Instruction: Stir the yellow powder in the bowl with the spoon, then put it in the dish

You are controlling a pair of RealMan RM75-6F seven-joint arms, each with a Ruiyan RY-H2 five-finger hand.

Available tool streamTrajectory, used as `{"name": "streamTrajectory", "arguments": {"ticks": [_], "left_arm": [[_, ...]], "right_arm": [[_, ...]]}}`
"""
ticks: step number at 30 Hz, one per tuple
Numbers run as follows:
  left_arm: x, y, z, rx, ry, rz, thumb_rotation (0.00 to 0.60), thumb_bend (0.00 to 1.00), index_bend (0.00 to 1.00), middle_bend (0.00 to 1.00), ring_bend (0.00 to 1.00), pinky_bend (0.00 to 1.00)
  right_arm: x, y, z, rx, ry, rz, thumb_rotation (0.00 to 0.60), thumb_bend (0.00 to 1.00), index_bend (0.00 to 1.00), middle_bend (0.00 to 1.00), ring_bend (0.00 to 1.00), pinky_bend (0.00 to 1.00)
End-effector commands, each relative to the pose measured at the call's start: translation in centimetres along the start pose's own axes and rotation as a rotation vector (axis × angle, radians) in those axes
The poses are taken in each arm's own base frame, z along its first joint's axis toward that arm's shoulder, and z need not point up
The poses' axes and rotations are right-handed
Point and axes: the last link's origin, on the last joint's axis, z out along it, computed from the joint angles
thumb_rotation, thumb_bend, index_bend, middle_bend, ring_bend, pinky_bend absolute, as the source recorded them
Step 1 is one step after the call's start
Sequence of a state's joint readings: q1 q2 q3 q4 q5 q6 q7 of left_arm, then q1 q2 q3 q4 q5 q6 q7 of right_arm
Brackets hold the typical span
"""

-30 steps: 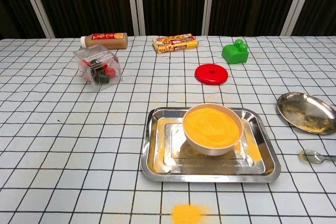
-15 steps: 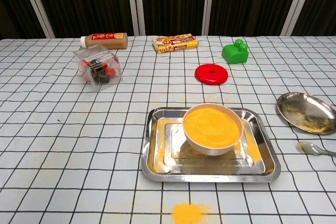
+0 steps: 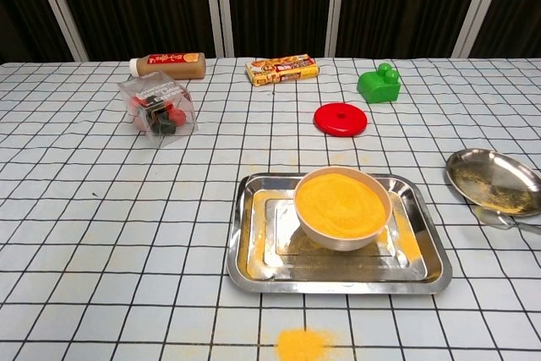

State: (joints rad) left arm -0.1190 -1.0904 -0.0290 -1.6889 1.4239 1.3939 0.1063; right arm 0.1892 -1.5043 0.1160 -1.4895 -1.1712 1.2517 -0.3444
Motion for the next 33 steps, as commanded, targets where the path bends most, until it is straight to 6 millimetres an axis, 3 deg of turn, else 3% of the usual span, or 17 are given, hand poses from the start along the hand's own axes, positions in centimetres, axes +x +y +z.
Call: {"name": "streamTrajectory", "arguments": {"ticks": [1,8,16,26,33], "left_arm": [[0.0,0.0,0.0,0.0,0.001,-0.001,0.6,0.0,0.0,0.0,0.0,0.0],[0.0,0.1,0.0,-0.004,0.005,-0.003,0.6,0.0,0.0,0.0,0.0,0.0],[-0.1,0.1,0.1,-0.006,-0.003,-0.005,0.6,0.0,0.0,0.0,0.0,0.0],[-0.1,0.1,0.1,-0.006,-0.009,-0.016,0.6,0.0,0.0,0.0,0.0,0.0],[0.0,0.1,0.2,-0.008,-0.006,-0.022,0.6,0.0,0.0,0.0,0.0,0.0]], "right_arm": [[1.2,-0.2,0.1,0.002,0.027,0.048,0.6,0.48,0.62,0.13,0.0,0.0],[2.7,-1.4,-0.2,0.032,0.048,0.133,0.6,0.48,0.62,0.13,0.0,0.0],[3.3,-5.1,0.0,0.102,0.037,0.114,0.6,0.48,0.62,0.13,0.0,0.0],[2.6,-11.0,0.7,0.138,-0.02,0.053,0.6,0.48,0.62,0.13,0.0,0.0],[1.7,-13.5,1.1,0.139,-0.027,-0.009,0.6,0.48,0.62,0.13,0.0,0.0]]}}
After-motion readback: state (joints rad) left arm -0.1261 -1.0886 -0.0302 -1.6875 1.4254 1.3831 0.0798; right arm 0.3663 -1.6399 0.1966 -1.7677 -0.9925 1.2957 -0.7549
